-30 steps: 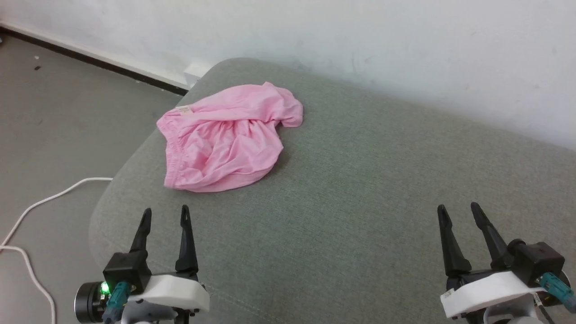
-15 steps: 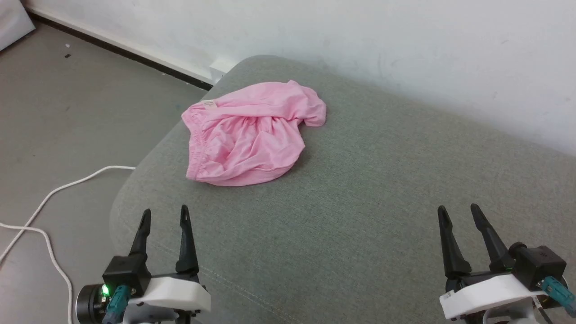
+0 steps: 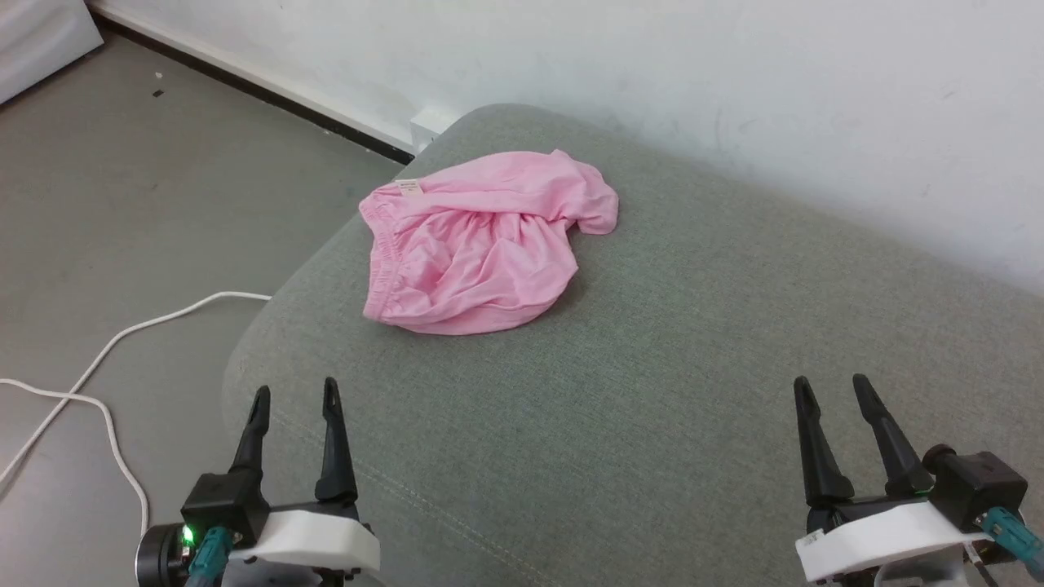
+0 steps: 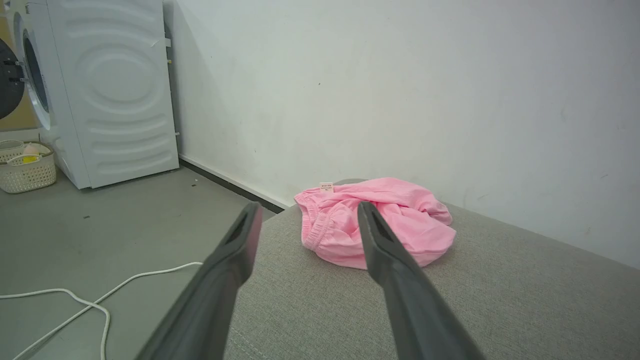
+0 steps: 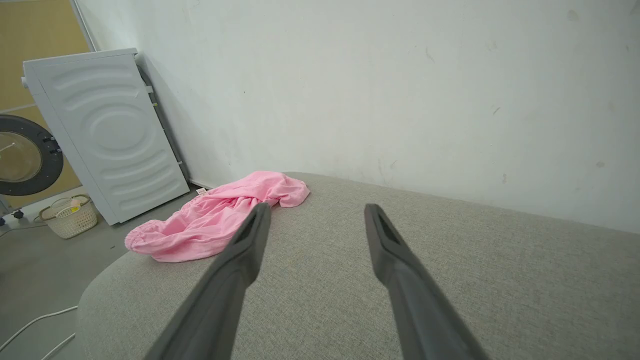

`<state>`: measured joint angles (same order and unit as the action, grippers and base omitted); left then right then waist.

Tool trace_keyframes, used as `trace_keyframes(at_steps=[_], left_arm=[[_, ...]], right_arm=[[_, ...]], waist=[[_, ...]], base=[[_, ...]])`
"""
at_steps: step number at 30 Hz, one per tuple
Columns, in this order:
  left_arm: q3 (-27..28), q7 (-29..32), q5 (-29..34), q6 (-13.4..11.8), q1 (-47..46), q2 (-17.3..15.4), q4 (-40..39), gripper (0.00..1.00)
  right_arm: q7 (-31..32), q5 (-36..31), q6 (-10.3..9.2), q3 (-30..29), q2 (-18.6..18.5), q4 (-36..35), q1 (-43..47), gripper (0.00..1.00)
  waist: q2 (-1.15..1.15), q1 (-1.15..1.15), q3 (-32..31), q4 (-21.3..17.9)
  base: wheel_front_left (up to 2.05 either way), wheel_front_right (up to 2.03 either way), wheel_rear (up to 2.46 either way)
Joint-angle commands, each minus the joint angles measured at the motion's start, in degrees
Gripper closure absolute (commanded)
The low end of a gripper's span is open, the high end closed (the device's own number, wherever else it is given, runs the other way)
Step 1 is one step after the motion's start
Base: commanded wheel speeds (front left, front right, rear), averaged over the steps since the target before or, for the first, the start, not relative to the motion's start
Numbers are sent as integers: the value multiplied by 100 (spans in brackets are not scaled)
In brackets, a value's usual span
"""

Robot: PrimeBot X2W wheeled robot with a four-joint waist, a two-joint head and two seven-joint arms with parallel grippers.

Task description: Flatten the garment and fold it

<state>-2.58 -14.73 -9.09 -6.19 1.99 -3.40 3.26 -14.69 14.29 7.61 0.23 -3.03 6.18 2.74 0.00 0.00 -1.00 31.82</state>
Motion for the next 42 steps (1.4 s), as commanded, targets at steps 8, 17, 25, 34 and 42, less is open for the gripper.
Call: trace_keyframes(at_steps=[8,17,25,34,42], left_arm=[[21,-27,-15,-50,54,-14,-6,0],[89,131,-560,255,-319,-43,-12,0],[281,926,-1252,826,-2034,-434,374,0],[735,2330,-2238,848,-3875,-741,1707,0],[926,4179,-2511,-52,-4443,-1067,2639,0]], right_arm=[[-30,18,-12,-10,15,-9,59,0],[-30,15,-12,-49,15,-22,66,0],[122,-191,-12,-112,15,-259,-122,0],[545,-620,-12,-346,15,-904,-376,0],[788,-820,-12,-526,-2,-1363,-545,0]], waist=[[0,0,12,-7],[0,0,39,8],[0,0,486,-233],[0,0,1609,-909],[0,0,2403,-1461]], base=[[0,0,0],[0,0,0],[0,0,0],[0,0,0],[0,0,0]])
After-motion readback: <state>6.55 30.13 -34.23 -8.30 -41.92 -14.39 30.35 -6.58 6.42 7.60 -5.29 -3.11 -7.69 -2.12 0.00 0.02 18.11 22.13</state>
